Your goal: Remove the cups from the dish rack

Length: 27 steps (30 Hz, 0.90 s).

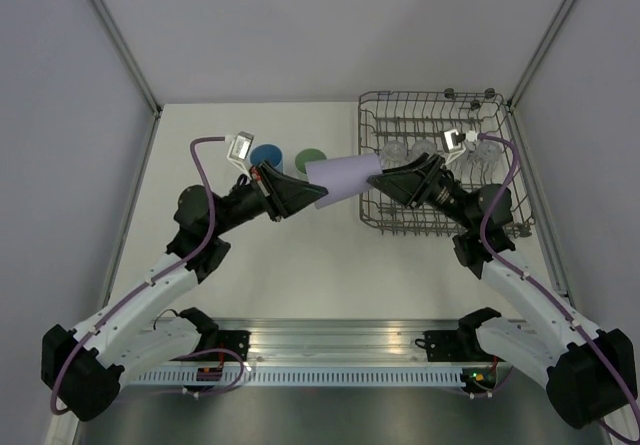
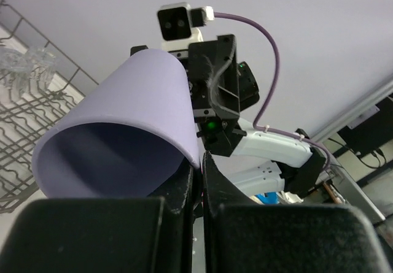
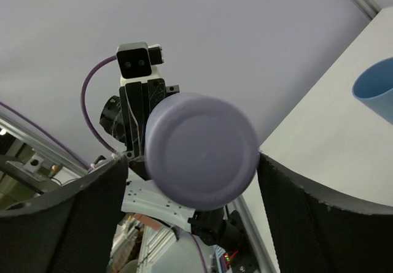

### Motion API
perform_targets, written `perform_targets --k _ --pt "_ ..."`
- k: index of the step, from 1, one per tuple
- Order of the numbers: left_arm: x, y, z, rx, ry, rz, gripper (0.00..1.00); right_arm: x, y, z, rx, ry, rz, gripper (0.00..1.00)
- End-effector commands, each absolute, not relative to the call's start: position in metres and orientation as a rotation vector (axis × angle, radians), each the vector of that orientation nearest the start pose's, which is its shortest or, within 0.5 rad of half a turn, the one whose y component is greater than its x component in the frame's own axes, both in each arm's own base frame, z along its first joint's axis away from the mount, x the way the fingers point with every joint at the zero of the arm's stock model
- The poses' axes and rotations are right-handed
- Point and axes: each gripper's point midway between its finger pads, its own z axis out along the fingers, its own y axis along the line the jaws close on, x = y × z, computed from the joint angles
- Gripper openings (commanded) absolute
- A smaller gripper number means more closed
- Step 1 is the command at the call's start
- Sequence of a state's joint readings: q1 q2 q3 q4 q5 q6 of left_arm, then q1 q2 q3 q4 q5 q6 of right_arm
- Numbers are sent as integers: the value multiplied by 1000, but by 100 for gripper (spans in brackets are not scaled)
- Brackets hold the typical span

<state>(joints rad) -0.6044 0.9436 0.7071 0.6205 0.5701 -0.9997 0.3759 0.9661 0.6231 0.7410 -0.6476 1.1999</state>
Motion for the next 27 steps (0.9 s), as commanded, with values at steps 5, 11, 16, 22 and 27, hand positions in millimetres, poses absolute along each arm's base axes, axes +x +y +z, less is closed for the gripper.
perform_targets --k 5,11,16,22,27 --pt "220 -258 381 298 1568 -1262 2 266 218 344 -38 1577 1299 98" --pt "265 -207 352 114 1833 -775 2 277 179 309 -32 1768 897 98" --pt "290 -161 331 13 2050 -377 2 271 170 296 -69 1830 812 98" --pt "314 -120 304 -52 2274 -185 2 263 161 286 -107 1880 745 98" --pt "338 -92 298 -43 2414 -54 2 256 155 284 -138 1883 709 98"
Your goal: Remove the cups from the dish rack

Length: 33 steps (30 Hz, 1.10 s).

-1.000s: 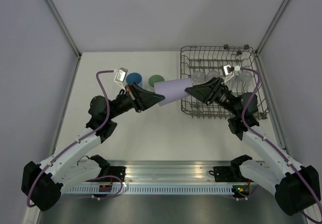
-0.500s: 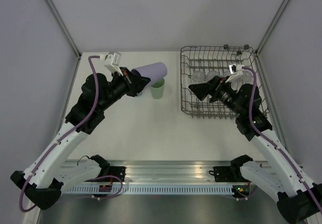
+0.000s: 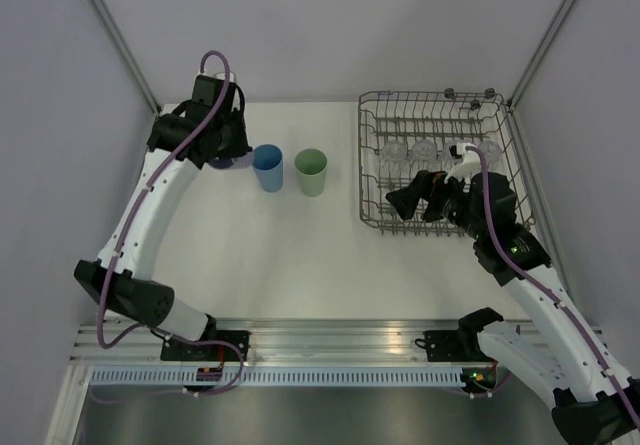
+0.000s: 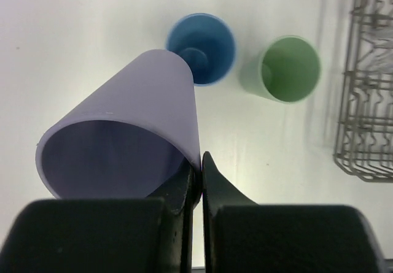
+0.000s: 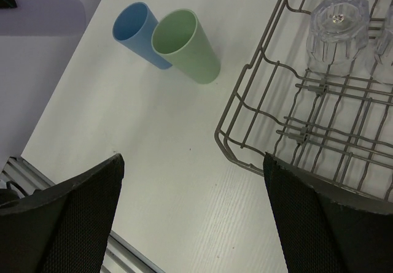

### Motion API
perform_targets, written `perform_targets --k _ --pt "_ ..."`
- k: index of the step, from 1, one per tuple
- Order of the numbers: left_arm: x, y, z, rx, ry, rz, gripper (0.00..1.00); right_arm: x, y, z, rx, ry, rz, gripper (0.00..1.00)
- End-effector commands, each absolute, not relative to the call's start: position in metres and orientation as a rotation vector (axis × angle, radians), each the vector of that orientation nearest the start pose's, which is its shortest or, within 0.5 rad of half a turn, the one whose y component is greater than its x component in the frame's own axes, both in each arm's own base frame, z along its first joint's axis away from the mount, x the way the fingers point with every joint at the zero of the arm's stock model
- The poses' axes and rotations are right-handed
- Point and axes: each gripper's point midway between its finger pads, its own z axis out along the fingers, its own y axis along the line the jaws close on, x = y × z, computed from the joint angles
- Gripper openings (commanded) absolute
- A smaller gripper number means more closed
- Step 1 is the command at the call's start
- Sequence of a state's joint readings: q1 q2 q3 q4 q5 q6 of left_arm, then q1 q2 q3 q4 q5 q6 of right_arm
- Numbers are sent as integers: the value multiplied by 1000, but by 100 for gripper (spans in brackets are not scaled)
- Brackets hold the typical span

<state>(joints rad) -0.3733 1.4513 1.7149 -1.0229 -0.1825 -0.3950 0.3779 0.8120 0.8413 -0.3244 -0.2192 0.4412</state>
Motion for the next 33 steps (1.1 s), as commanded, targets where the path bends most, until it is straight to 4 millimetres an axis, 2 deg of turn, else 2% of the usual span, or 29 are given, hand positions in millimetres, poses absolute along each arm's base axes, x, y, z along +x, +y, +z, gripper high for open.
perform_targets --k 1,3,4,6,7,9,11,21,26,33 --pt "342 -89 282 -37 2489 -12 2 255 155 283 -142 1886 708 98" --pt "351 -79 284 -45 2498 21 2 254 155 282 -154 1889 705 98" --pt "358 -77 274 -38 2533 40 2 253 155 282 -163 1890 700 98" --pt "363 -68 270 -56 2560 62 2 252 155 280 -175 1898 700 98" --pt "368 -65 261 -58 2592 81 2 251 156 279 -182 1899 703 98" --pt "374 -62 259 -63 2604 84 2 248 158 278 -203 1904 711 98" --pt "384 -65 252 -42 2627 64 2 247 157 276 -218 1906 704 98" --pt "411 -53 202 -64 2759 75 2 240 156 266 -273 1921 685 98" --pt "423 -49 195 -85 2765 36 2 240 157 264 -285 1918 693 98" --pt "437 -40 171 -114 2808 17 2 240 159 262 -292 1919 701 98"
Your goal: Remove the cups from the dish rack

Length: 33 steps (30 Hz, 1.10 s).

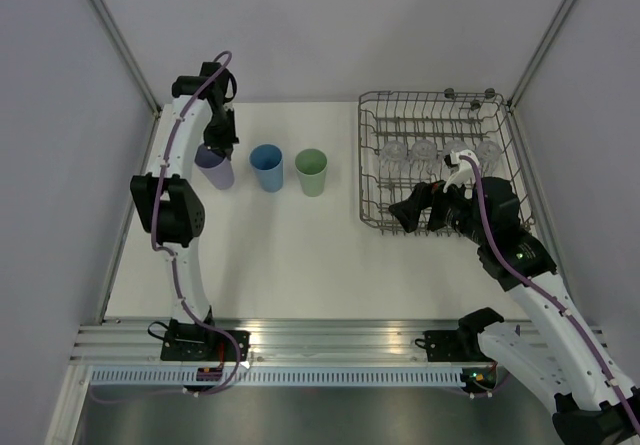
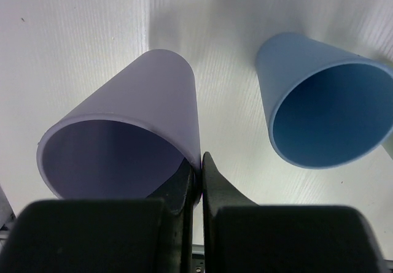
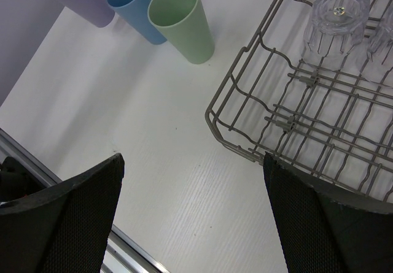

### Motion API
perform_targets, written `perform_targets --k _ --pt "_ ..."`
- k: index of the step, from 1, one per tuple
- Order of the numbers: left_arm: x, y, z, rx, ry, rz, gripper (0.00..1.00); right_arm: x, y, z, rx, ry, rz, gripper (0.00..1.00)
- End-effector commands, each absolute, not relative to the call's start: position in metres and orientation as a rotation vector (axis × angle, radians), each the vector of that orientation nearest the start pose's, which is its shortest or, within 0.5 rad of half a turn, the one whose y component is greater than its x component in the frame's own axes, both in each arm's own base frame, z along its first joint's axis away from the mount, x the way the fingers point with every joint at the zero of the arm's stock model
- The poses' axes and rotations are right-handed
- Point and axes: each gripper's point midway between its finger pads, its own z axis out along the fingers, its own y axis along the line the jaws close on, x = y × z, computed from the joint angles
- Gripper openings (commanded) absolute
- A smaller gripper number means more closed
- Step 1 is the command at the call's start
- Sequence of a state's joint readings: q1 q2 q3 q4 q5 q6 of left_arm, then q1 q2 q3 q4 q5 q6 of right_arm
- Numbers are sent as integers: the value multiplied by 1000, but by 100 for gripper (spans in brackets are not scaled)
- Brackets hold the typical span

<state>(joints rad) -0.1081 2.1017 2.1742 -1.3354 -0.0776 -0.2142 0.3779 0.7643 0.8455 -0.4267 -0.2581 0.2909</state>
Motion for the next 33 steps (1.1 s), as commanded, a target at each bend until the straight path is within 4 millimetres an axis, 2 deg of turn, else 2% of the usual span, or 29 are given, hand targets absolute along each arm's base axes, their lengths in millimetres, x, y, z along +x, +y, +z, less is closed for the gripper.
perform_targets --k 1,4,17,33 --pt "440 -39 169 -114 2807 28 2 240 159 261 -292 1918 701 98" --pt "445 -39 159 -115 2824 38 2 240 159 261 -293 1919 702 98" --pt "452 -40 138 -114 2844 40 2 240 159 259 -296 1921 700 98" --pt "449 -60 116 -46 2888 31 2 238 158 261 -303 1917 697 98"
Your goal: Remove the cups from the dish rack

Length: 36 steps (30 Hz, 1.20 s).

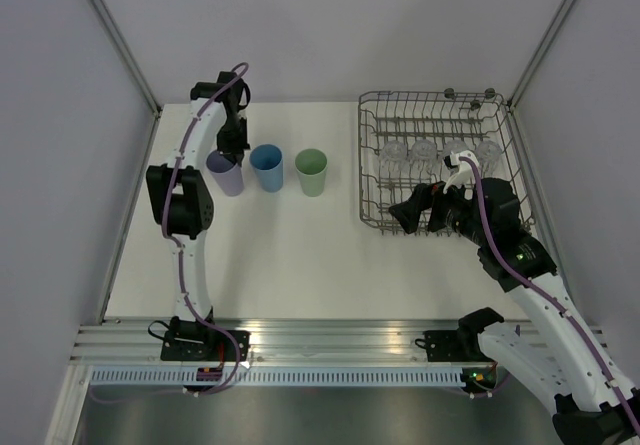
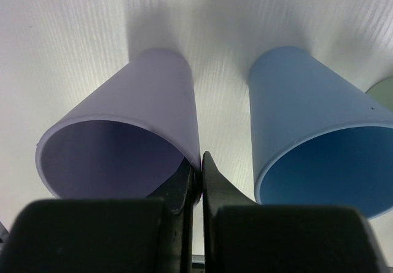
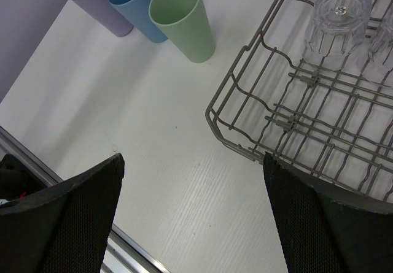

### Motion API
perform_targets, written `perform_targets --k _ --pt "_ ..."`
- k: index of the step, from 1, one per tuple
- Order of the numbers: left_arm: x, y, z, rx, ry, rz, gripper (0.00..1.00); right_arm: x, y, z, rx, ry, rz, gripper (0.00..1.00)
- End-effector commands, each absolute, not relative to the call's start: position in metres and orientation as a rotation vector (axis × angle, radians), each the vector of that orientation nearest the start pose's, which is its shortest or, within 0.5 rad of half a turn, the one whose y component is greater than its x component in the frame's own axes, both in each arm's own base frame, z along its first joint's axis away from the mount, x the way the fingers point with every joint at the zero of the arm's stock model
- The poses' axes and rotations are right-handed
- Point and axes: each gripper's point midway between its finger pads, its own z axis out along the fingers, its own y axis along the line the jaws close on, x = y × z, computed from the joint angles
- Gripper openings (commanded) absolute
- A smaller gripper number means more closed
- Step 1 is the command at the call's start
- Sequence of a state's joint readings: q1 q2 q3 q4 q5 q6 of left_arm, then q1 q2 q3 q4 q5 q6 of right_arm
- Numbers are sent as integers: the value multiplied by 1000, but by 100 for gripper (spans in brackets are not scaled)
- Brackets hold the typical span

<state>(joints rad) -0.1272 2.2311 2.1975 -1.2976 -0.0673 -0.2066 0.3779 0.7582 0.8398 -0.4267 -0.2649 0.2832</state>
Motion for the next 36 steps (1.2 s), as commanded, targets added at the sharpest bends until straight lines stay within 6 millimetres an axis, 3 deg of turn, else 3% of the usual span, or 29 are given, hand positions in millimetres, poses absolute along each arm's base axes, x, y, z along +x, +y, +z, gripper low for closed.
perform_targets --k 1,18,32,36 --pt "449 -60 116 -41 2889 39 2 238 158 261 -301 1917 698 98" --pt "450 -37 116 -110 2883 92 3 237 159 263 -312 1914 704 98" --pt "447 -53 115 -71 2898 8 7 238 160 263 -313 1915 705 98" --pt "444 -49 113 -77 2905 43 9 237 160 263 -315 1916 704 98"
